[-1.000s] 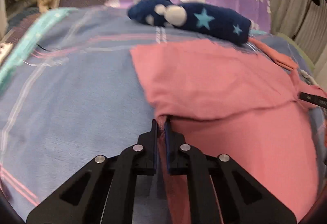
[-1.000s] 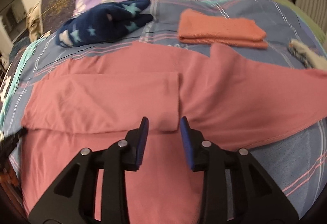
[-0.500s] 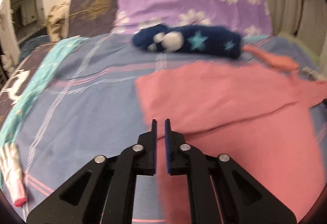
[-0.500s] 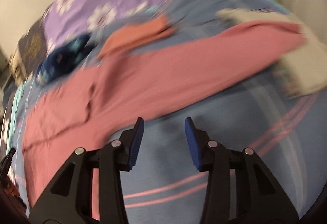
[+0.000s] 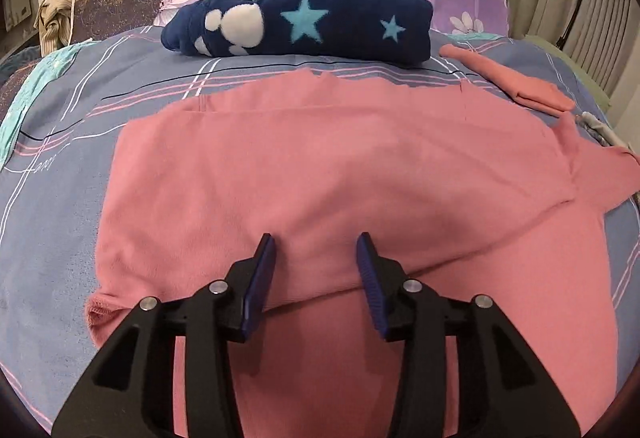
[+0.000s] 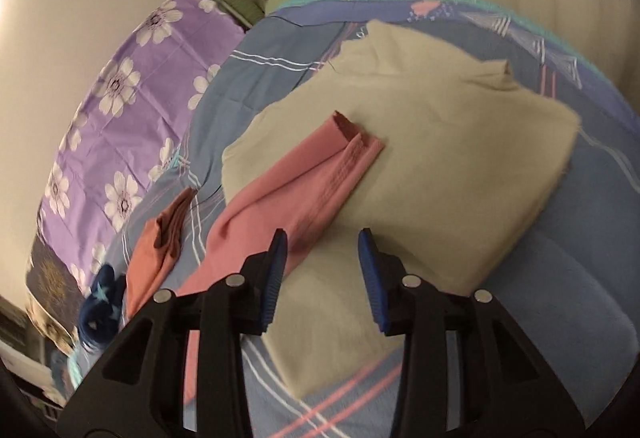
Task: Fold small clothes
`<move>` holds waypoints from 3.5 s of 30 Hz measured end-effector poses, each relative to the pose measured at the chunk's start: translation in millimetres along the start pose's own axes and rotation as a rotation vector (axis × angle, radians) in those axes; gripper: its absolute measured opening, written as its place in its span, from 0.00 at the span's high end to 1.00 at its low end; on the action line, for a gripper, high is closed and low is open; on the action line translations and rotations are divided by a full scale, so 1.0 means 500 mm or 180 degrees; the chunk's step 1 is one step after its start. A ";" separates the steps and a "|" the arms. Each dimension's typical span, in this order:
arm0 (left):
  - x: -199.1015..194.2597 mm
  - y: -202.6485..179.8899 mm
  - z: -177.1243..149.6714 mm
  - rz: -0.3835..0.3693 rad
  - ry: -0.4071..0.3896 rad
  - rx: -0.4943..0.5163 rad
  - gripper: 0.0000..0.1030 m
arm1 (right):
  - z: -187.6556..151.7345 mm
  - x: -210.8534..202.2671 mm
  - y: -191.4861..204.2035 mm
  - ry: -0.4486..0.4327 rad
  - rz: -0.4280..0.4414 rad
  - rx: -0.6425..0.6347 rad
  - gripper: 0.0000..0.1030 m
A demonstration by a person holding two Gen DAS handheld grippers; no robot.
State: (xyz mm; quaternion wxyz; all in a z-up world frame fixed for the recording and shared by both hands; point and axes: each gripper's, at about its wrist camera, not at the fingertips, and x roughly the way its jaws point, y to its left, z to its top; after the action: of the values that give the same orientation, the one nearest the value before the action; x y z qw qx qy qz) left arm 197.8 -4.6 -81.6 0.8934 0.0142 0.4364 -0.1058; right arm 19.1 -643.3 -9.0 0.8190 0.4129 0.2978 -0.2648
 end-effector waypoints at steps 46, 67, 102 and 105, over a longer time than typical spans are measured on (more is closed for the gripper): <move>-0.063 -0.055 -0.022 -0.1288 0.0119 -0.0240 0.41 | -0.750 -0.080 0.470 0.1075 0.1344 -0.3978 0.79; -0.168 -0.189 0.066 -0.0885 -0.0442 0.0614 0.99 | -0.612 -0.083 0.403 0.0824 0.1145 -0.3006 0.56; -0.094 0.123 0.042 0.0116 -0.0159 0.0086 0.62 | -0.528 0.002 0.421 0.0742 0.0698 -0.2600 0.44; -0.033 0.075 0.020 0.0217 0.0057 0.0301 0.62 | -0.486 0.024 0.435 0.0766 0.0724 -0.2417 0.44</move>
State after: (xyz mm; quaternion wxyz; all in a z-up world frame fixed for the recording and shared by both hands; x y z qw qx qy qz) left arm 203.3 33.7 -65.2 0.8908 0.0723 0.4382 -0.0957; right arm 109.8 -330.0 -21.4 0.8965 0.1398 0.4205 0.0062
